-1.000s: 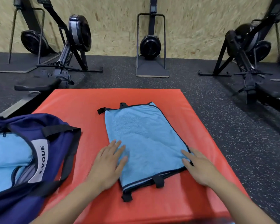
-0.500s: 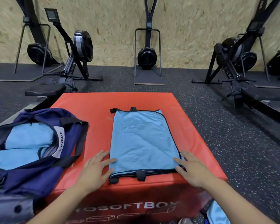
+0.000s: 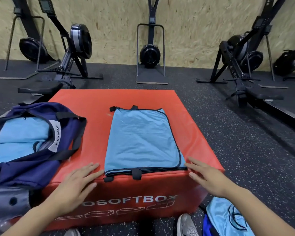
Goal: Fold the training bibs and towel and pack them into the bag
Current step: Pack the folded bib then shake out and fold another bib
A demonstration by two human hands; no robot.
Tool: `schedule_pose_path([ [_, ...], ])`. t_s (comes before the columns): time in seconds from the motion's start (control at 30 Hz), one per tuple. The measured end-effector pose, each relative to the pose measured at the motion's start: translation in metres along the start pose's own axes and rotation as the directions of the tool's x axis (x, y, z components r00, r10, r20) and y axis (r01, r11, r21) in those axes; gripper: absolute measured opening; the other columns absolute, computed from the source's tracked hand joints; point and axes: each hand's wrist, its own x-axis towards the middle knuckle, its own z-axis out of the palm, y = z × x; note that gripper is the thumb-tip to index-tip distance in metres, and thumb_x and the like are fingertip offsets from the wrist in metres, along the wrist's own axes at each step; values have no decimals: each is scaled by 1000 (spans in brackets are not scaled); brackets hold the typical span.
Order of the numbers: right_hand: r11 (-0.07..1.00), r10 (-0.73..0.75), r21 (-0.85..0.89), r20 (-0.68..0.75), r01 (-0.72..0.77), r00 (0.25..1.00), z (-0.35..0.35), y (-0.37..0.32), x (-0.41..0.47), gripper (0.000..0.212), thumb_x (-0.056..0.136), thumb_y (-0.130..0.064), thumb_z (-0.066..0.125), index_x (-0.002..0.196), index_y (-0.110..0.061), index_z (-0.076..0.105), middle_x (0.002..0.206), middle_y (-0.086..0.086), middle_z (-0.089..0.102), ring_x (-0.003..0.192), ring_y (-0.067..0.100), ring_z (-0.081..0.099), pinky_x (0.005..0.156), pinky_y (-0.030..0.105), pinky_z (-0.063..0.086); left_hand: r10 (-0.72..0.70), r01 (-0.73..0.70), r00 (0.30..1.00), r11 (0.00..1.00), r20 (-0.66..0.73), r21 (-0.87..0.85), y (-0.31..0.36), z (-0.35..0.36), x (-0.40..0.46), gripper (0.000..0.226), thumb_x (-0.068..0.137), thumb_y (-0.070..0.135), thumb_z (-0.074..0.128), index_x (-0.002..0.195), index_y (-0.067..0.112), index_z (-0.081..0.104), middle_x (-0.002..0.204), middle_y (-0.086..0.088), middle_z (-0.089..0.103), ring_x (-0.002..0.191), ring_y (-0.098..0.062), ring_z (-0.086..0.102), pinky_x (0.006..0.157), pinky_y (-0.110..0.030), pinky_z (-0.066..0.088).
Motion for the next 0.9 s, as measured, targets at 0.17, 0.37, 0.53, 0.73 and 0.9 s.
schedule_pose_path([
  [0.17,997,-75,30,6,75,997,-6,15,-11,40,100,-44,53,139,-48,51,155,-30,25,142,-10,28,113,7,19,44,-44,999,998,1,51,1,-3,-6,47,101,61,25,148,57,29,158,23,29,147,-3,29,114,-31,27],
  [0.37,985,-174,-20,-7,174,985,-9,19,-6,31,101,-40,54,128,-51,61,155,-35,25,139,-15,30,111,9,25,122,-123,992,980,17,157,-3,-4,9,48,103,56,26,150,50,32,163,13,24,147,-9,29,114,-33,25],
  [0.53,973,-229,-13,-49,229,972,-9,19,3,26,102,-38,51,122,-43,68,157,-30,28,141,-12,29,113,9,23,208,-203,978,950,2,236,-3,-7,19,52,103,59,28,146,37,48,166,7,17,150,-12,22,113,-37,25],
  [0.73,967,-244,48,-110,251,963,-12,22,4,47,97,-63,33,125,-44,67,153,-37,28,141,-11,31,113,10,26,266,-261,964,920,23,292,1,-9,23,52,103,57,30,140,31,56,167,0,16,153,-18,17,118,-39,20],
  [0.9,946,-323,-61,-80,319,943,-8,25,17,39,100,-48,40,129,-39,65,160,-23,27,147,2,29,117,25,28,318,-317,947,895,50,312,6,-14,27,53,103,56,30,135,27,61,167,1,18,153,-20,19,117,-42,22],
])
